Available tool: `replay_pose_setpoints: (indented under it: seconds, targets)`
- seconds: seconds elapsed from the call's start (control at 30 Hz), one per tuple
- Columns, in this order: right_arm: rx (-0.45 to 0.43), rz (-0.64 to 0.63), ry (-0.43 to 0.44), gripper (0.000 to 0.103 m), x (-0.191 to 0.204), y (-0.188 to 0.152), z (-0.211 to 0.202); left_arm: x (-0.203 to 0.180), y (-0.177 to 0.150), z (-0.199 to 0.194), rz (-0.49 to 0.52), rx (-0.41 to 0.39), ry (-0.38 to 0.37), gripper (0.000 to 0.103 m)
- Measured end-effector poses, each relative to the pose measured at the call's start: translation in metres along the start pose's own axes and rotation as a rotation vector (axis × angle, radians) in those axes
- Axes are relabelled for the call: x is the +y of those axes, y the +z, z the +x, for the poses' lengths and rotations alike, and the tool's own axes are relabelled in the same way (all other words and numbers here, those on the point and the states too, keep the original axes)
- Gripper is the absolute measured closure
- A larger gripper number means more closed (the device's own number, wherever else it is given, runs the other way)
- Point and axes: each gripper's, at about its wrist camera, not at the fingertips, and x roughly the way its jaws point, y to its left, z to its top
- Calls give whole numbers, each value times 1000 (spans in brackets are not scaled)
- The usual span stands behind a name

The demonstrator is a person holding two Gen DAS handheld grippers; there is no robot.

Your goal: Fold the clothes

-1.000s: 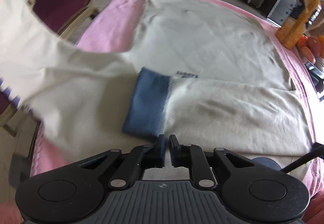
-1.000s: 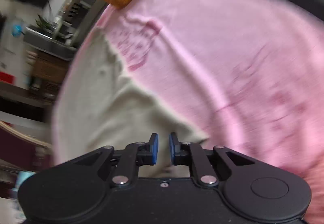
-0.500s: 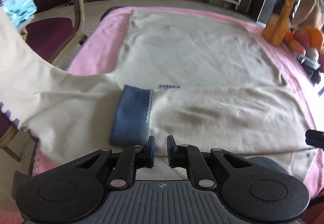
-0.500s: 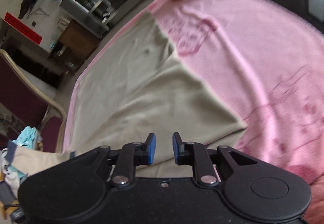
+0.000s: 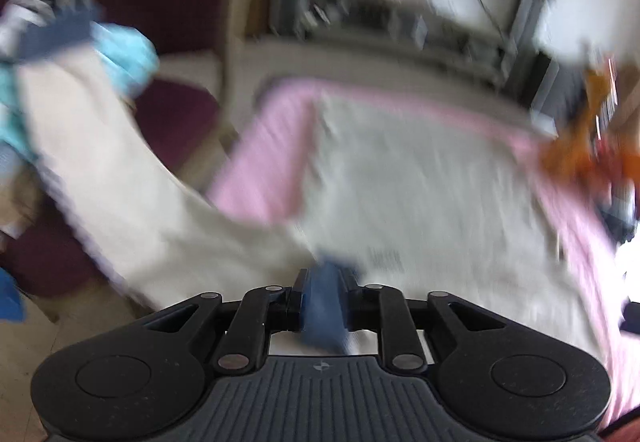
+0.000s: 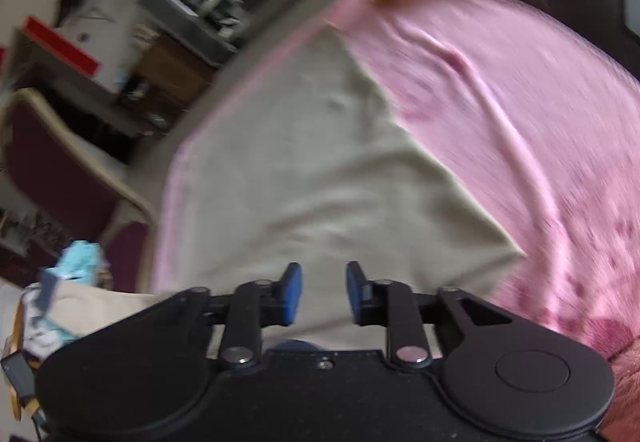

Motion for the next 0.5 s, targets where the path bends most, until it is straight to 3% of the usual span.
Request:
replay_pose_setpoints:
  seconds: [0.07,0.1,0.13,0.2,0.3,0.43,0.5]
  targets:
    - [-34,-45,56,65,33,5,-13,30,24,-21,-51,-94,48,76]
    - [-51,-68,87,58,50,8,-19,44,35,-27,-67,-122,77,66]
    - [-66,-85,116,54,65,10,-24,59,45,-32,-82,-151,105,64]
    - [-79,-84,159,45,84,10,-23,92,67,-41,-125,-199,155,64]
    - [-98,-83,224,45,112,10,-22,140,95,-50,-215,-247,204,67]
    - [-123,-82,310,42,150,11,-20,176,122,-42,-278,-227,177,69]
    - [-135,-83,349,42,168,11,-19,182,128,-32,-267,-203,173,77]
